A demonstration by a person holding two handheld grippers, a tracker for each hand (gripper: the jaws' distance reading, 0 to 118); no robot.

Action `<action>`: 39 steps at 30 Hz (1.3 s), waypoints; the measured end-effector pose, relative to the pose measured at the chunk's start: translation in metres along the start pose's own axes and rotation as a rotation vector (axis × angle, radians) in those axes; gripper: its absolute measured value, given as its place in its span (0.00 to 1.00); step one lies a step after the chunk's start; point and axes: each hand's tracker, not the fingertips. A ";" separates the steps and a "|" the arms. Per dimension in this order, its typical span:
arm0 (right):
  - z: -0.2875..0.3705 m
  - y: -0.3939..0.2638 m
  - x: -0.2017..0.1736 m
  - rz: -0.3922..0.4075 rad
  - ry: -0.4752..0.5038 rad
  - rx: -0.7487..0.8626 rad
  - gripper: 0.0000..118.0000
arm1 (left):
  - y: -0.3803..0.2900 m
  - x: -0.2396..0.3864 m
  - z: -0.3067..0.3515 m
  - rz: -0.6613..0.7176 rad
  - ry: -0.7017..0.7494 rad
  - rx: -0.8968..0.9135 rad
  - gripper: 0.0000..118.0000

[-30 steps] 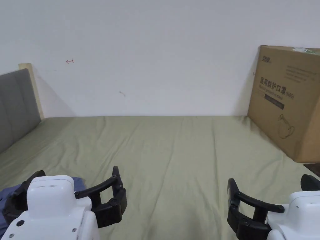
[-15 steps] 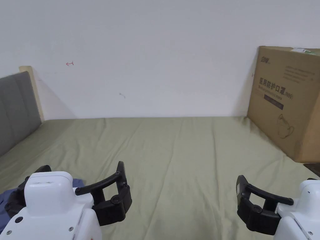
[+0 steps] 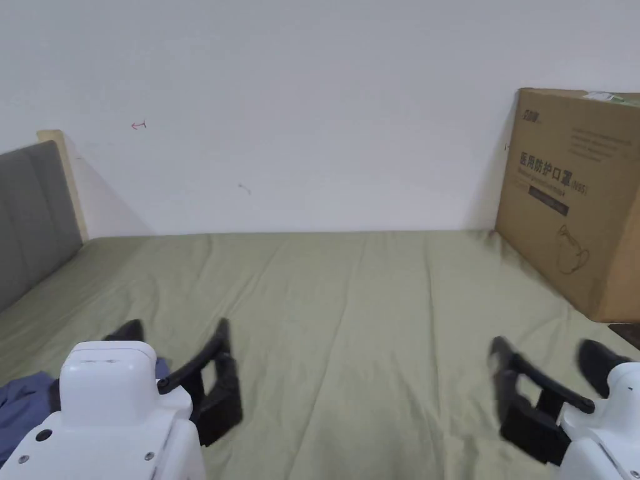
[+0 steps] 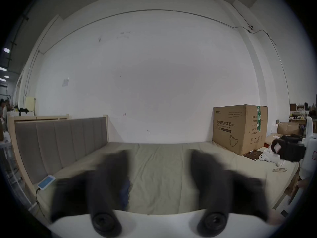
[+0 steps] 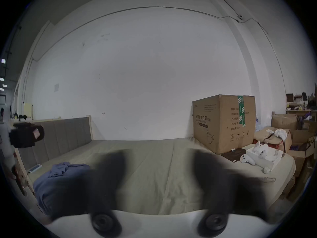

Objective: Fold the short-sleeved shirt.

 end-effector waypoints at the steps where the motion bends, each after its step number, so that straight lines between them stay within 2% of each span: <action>1: -0.002 0.003 0.000 -0.013 -0.041 -0.020 0.00 | 0.001 -0.002 -0.003 0.019 0.017 -0.059 0.00; 2: -0.004 -0.003 0.005 -0.052 -0.150 -0.016 0.00 | 0.001 -0.004 -0.008 0.022 0.039 -0.098 0.00; 4: -0.011 -0.008 0.021 -0.204 0.012 -0.046 0.00 | -0.003 -0.010 -0.008 0.034 -0.008 -0.080 0.00; 6: -0.017 -0.012 0.024 -0.181 -0.081 -0.081 0.00 | -0.004 -0.010 -0.007 0.016 -0.011 -0.077 0.00; 7: -0.015 -0.012 0.028 -0.173 -0.061 -0.070 0.00 | -0.005 -0.007 -0.007 -0.014 0.002 -0.076 0.00; 9: -0.018 -0.019 0.030 -0.140 -0.093 -0.066 0.00 | -0.006 -0.007 -0.007 -0.023 0.001 -0.072 0.00; 12: -0.023 -0.015 0.025 -0.128 -0.076 -0.081 0.00 | -0.009 -0.019 -0.003 0.025 0.001 -0.084 0.00; 14: -0.035 -0.023 0.011 -0.115 -0.035 -0.100 0.00 | -0.009 -0.036 0.004 0.035 0.034 -0.092 0.00; 18: -0.062 -0.028 -0.056 -0.091 0.159 -0.145 0.00 | -0.008 -0.101 0.039 -0.020 0.245 -0.089 0.00; 19: -0.066 -0.023 -0.082 -0.101 0.206 -0.161 0.00 | -0.008 -0.118 0.051 -0.033 0.309 -0.086 0.00; 22: -0.077 -0.026 -0.127 -0.159 0.364 -0.200 0.00 | -0.010 -0.144 0.067 -0.098 0.445 -0.058 0.00; 23: -0.078 -0.025 -0.139 -0.165 0.395 -0.199 0.00 | -0.011 -0.149 0.070 -0.095 0.463 -0.065 0.00; 26: -0.076 -0.023 -0.156 -0.101 0.442 -0.174 0.00 | -0.012 -0.157 0.074 -0.076 0.466 -0.084 0.00; 28: -0.077 -0.018 -0.158 -0.065 0.434 -0.178 0.00 | -0.016 -0.156 0.070 -0.075 0.479 -0.083 0.00; 32: -0.080 -0.009 -0.137 -0.064 0.402 -0.210 0.00 | -0.010 -0.166 0.032 -0.056 0.432 -0.103 0.00; 33: -0.080 -0.008 -0.129 -0.062 0.396 -0.216 0.00 | -0.008 -0.174 0.014 -0.053 0.410 -0.155 0.00; 35: -0.085 -0.006 -0.118 -0.045 0.379 -0.246 0.00 | -0.009 -0.201 -0.032 0.008 0.318 -0.312 0.00; 37: -0.087 -0.008 -0.104 -0.026 0.362 -0.276 0.00 | -0.030 -0.234 -0.090 0.130 0.088 -0.549 0.00; 39: -0.091 -0.012 -0.098 -0.012 0.349 -0.304 0.00 | -0.064 -0.252 -0.131 0.205 0.024 -0.723 0.02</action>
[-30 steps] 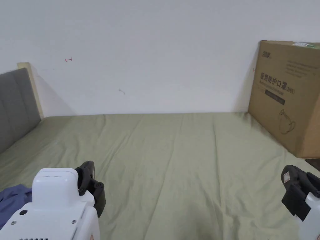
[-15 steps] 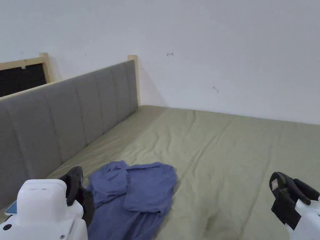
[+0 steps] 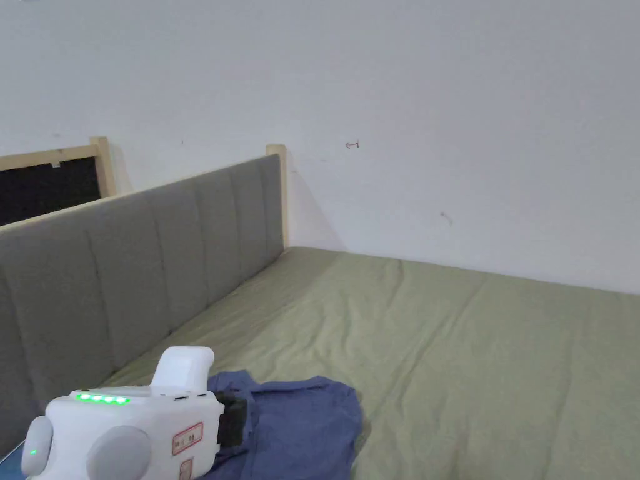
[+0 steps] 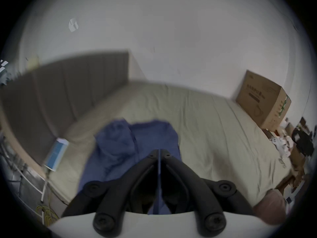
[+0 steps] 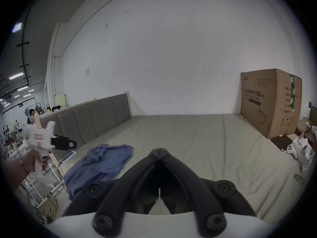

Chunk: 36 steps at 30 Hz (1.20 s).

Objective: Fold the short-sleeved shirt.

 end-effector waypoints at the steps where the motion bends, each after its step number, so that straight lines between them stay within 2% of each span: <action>1: 0.000 -0.003 0.005 0.001 -0.007 -0.011 0.00 | -0.001 -0.005 -0.024 0.007 0.020 -0.017 0.14; 2: 0.000 -0.007 0.009 0.002 -0.013 -0.020 0.00 | -0.001 -0.008 -0.042 -0.006 0.055 -0.039 0.31; 3: -0.005 -0.010 0.012 0.006 -0.022 -0.038 0.00 | -0.001 -0.011 -0.064 -0.021 0.087 -0.077 0.60; 4: -0.007 -0.013 0.015 0.009 -0.031 -0.058 0.00 | -0.002 -0.014 -0.083 -0.020 0.113 -0.118 0.85; 5: -0.009 -0.015 0.019 0.008 -0.037 -0.076 0.00 | -0.007 -0.014 -0.098 -0.015 0.117 -0.152 0.99; 7: -0.011 -0.021 0.027 -0.001 -0.044 -0.102 0.00 | -0.011 -0.010 -0.130 -0.020 0.091 -0.201 0.96; 9: -0.014 -0.025 0.033 -0.001 -0.055 -0.123 0.00 | -0.014 -0.003 -0.161 -0.060 0.089 -0.300 0.96; 12: -0.018 -0.027 0.039 0.012 -0.075 -0.163 0.00 | -0.024 0.002 -0.197 -0.112 0.144 -0.342 0.96; 14: -0.020 -0.030 0.044 0.008 -0.080 -0.180 0.00 | -0.030 -0.017 -0.232 -0.079 0.184 -0.428 0.96; 15: -0.021 -0.032 0.046 0.006 -0.081 -0.186 0.00 | -0.036 -0.024 -0.245 -0.041 0.179 -0.501 1.00; 17: -0.024 -0.034 0.048 0.002 -0.087 -0.196 0.00 | -0.034 -0.029 -0.242 0.000 0.134 -0.407 1.00; 20: -0.026 -0.037 0.048 -0.014 -0.079 -0.206 0.00 | -0.039 -0.033 -0.246 -0.007 0.142 -0.397 1.00; 22: -0.027 -0.039 0.047 -0.025 -0.072 -0.205 0.00 | -0.040 -0.052 -0.254 -0.024 0.140 -0.399 0.97; 23: -0.028 -0.040 0.047 -0.028 -0.071 -0.207 0.00 | -0.038 -0.052 -0.252 -0.028 0.151 -0.390 0.90; 24: -0.029 -0.041 0.048 -0.034 -0.068 -0.212 0.00 | -0.038 -0.053 -0.246 -0.026 0.178 -0.347 0.68; 25: -0.029 -0.041 0.048 -0.041 -0.064 -0.218 0.00 | -0.042 -0.036 -0.222 -0.022 0.196 -0.282 0.42; 26: -0.029 -0.041 0.048 -0.048 -0.060 -0.221 0.00 | -0.042 -0.033 -0.210 -0.022 0.204 -0.229 0.07; 28: -0.027 -0.040 0.050 -0.054 -0.055 -0.220 0.00 | -0.043 -0.030 -0.190 -0.108 0.349 -0.153 0.05; 29: -0.026 -0.039 0.051 -0.052 -0.054 -0.217 0.00 | -0.044 -0.034 -0.176 -0.123 0.370 -0.097 0.05; 31: -0.023 -0.036 0.052 -0.041 -0.055 -0.208 0.00 | -0.035 -0.039 -0.149 -0.167 0.287 -0.040 0.05; 33: -0.019 -0.031 0.054 -0.038 -0.058 -0.196 0.00 | -0.020 -0.010 -0.100 -0.275 0.352 0.031 0.05; 35: -0.012 -0.024 0.058 -0.045 -0.060 -0.169 0.00 | 0.004 0.012 -0.045 -0.266 0.278 0.161 0.05; 36: -0.009 -0.021 0.060 -0.050 -0.064 -0.151 0.00 | 0.015 0.021 -0.025 -0.277 0.285 0.205 0.05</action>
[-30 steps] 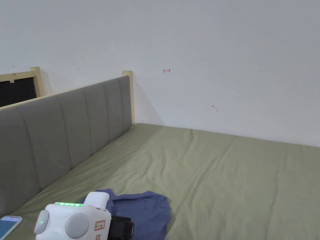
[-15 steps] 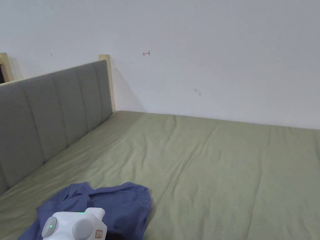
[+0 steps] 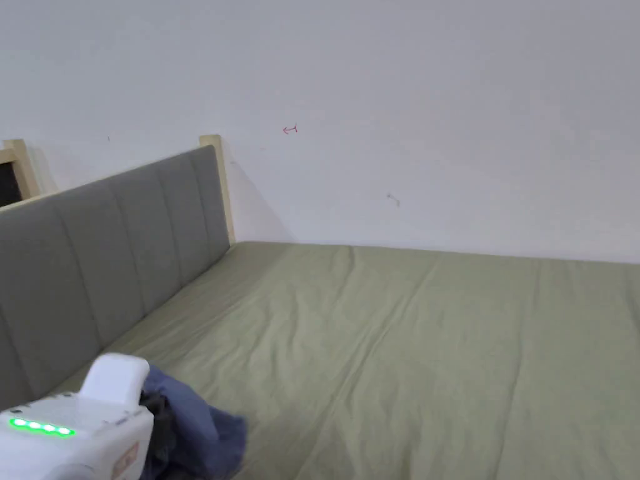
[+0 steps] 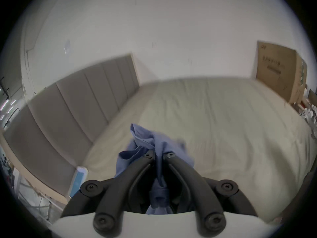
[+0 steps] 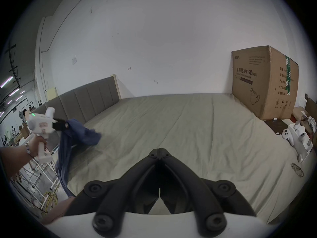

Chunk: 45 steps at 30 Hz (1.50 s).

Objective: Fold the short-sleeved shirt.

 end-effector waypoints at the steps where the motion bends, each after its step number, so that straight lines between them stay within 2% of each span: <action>1: 0.004 0.003 0.002 -0.004 -0.004 0.023 0.00 | 0.023 0.001 0.020 0.011 -0.008 0.042 0.05; 4: 0.018 0.012 0.011 -0.028 0.009 0.109 0.00 | 0.082 0.012 0.075 0.032 -0.082 0.158 0.05; 7: 0.035 0.024 0.019 -0.034 0.008 0.165 0.00 | 0.137 0.040 0.120 -0.034 -0.146 0.261 0.05; 10: 0.053 0.032 0.028 -0.046 -0.016 0.215 0.00 | 0.178 0.073 0.148 -0.076 -0.276 0.345 0.05; 14: 0.076 0.037 0.043 -0.080 -0.048 0.264 0.00 | 0.213 0.129 0.177 -0.074 -0.467 0.381 0.05; 18: 0.094 0.033 0.068 -0.108 -0.097 0.285 0.00 | 0.229 0.194 0.178 -0.066 -0.651 0.341 0.05; 22: 0.109 0.029 0.094 -0.162 -0.135 0.276 0.00 | 0.215 0.271 0.144 -0.094 -0.789 0.172 0.05; 27: 0.113 0.016 0.122 -0.217 -0.167 0.237 0.00 | 0.140 0.346 0.055 -0.055 -0.854 -0.268 0.05; 30: 0.106 0.004 0.129 -0.229 -0.159 0.185 0.00 | 0.078 0.369 0.006 0.006 -0.811 -0.513 0.05; 34: 0.091 -0.010 0.131 -0.238 -0.112 0.095 0.00 | 0.019 0.371 -0.037 0.179 -0.800 -0.783 0.05; 36: 0.084 -0.015 0.130 -0.240 -0.102 0.071 0.00 | 0.006 0.364 -0.041 0.243 -0.792 -0.771 0.05; 37: 0.081 -0.017 0.129 -0.238 -0.098 0.057 0.00 | 0.004 0.361 -0.042 0.268 -0.835 -0.739 0.06; 38: 0.078 -0.018 0.129 -0.239 -0.093 0.049 0.00 | 0.006 0.359 -0.043 0.282 -0.859 -0.735 0.08; 39: 0.075 -0.019 0.127 -0.240 -0.085 0.038 0.00 | 0.008 0.353 -0.041 0.298 -0.867 -0.727 0.24; 40: 0.072 -0.019 0.125 -0.243 -0.079 0.030 0.00 | 0.009 0.349 -0.041 0.297 -0.862 -0.711 0.48; 41: 0.071 -0.019 0.124 -0.247 -0.074 0.028 0.00 | 0.011 0.346 -0.039 0.297 -0.866 -0.699 0.79; 42: 0.071 -0.017 0.121 -0.251 -0.066 0.028 0.00 | 0.014 0.342 -0.037 0.290 -0.868 -0.694 1.00; 45: 0.073 -0.010 0.113 -0.240 -0.045 0.044 0.00 | 0.030 0.319 -0.019 0.262 -0.861 -0.575 0.96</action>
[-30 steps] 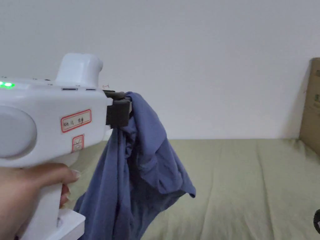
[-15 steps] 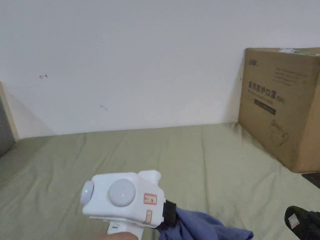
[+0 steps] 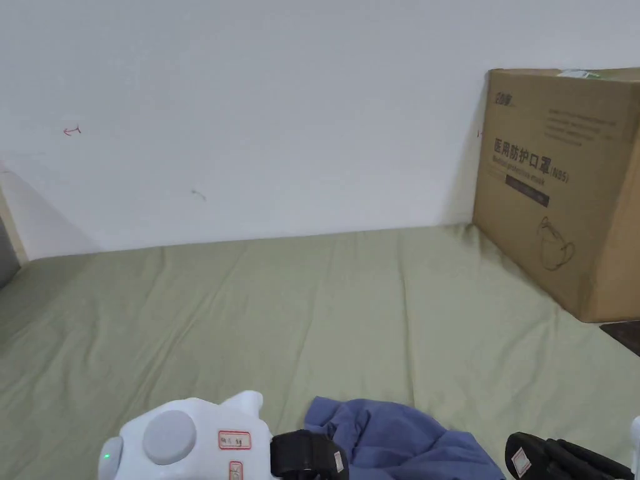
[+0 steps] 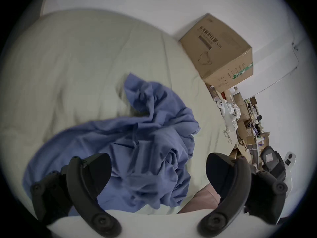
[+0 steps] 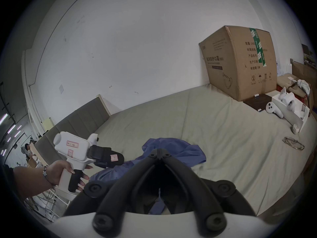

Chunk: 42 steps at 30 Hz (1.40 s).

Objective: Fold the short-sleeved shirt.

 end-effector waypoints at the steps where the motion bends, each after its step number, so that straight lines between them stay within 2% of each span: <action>1: 0.001 0.002 -0.004 0.011 0.000 0.006 0.00 | -0.002 0.002 0.012 -0.026 0.021 0.019 0.96; 5: 0.006 0.010 -0.013 0.008 0.072 0.024 0.00 | -0.025 0.014 0.083 -0.130 0.040 0.287 0.96; 7: 0.010 0.008 -0.019 0.008 0.049 0.086 0.00 | -0.048 0.018 0.125 -0.164 0.055 0.478 0.95; 9: 0.016 0.000 -0.026 0.028 0.001 0.182 0.00 | -0.085 0.022 0.160 -0.185 0.153 0.727 0.90; 10: 0.019 -0.004 -0.028 0.034 -0.019 0.221 0.00 | -0.100 0.022 0.174 -0.183 0.210 0.835 0.80; 11: 0.021 -0.010 -0.030 0.035 -0.040 0.257 0.00 | -0.119 0.023 0.185 -0.175 0.281 0.940 0.60; 12: 0.024 -0.014 -0.032 0.036 -0.056 0.283 0.00 | -0.134 0.024 0.192 -0.167 0.367 1.001 0.26; 13: 0.025 -0.017 -0.034 0.035 -0.061 0.290 0.00 | -0.143 0.023 0.195 -0.162 0.430 1.034 0.01; 14: 0.026 -0.019 -0.035 0.033 -0.058 0.284 0.00 | -0.154 0.021 0.200 -0.158 0.486 1.057 0.01; 17: 0.028 -0.020 -0.040 0.028 -0.057 0.271 0.00 | -0.171 0.011 0.210 -0.143 0.501 1.062 0.00; 20: 0.028 -0.018 -0.044 0.038 -0.048 0.252 0.00 | -0.161 0.000 0.217 -0.166 0.557 0.947 0.00; 22: 0.028 -0.015 -0.046 0.038 -0.041 0.248 0.00 | -0.139 -0.008 0.214 -0.187 0.571 0.787 0.01; 24: 0.027 -0.012 -0.047 0.027 -0.027 0.236 0.00 | -0.103 -0.034 0.196 -0.171 0.579 0.426 0.01; 26: 0.025 -0.011 -0.048 0.012 -0.001 0.215 0.00 | -0.085 -0.067 0.167 -0.074 0.517 0.143 0.01; 27: 0.023 -0.010 -0.049 0.011 0.008 0.204 0.00 | -0.082 -0.086 0.155 -0.037 0.451 0.131 0.01; 28: 0.022 -0.010 -0.050 0.013 0.013 0.195 0.00 | -0.080 -0.099 0.143 -0.025 0.447 0.108 0.01; 29: 0.020 -0.010 -0.051 0.018 0.017 0.183 0.00 | -0.079 -0.111 0.130 -0.016 0.506 0.090 0.06; 30: 0.019 -0.011 -0.051 0.023 0.022 0.171 0.00 | -0.078 -0.123 0.118 -0.014 0.548 0.083 0.38; 31: 0.016 -0.011 -0.050 0.028 0.027 0.163 0.00 | -0.075 -0.131 0.110 -0.016 0.582 0.084 0.77; 32: 0.014 -0.012 -0.050 0.034 0.030 0.154 0.00 | -0.073 -0.141 0.099 -0.032 0.607 0.067 1.00; 34: 0.009 -0.013 -0.049 0.047 0.029 0.135 0.00 | -0.077 -0.153 0.083 -0.051 0.629 -0.015 0.94; 38: -0.004 -0.014 -0.047 0.070 0.024 0.109 0.00 | -0.069 -0.174 0.051 -0.023 0.628 -0.068 0.94; 40: -0.014 -0.014 -0.045 0.082 0.015 0.101 0.00 | -0.067 -0.176 0.039 -0.031 0.606 -0.110 0.89; 42: -0.028 -0.011 -0.042 0.087 0.005 0.092 0.00 | -0.075 -0.159 0.044 -0.151 0.641 -0.082 0.85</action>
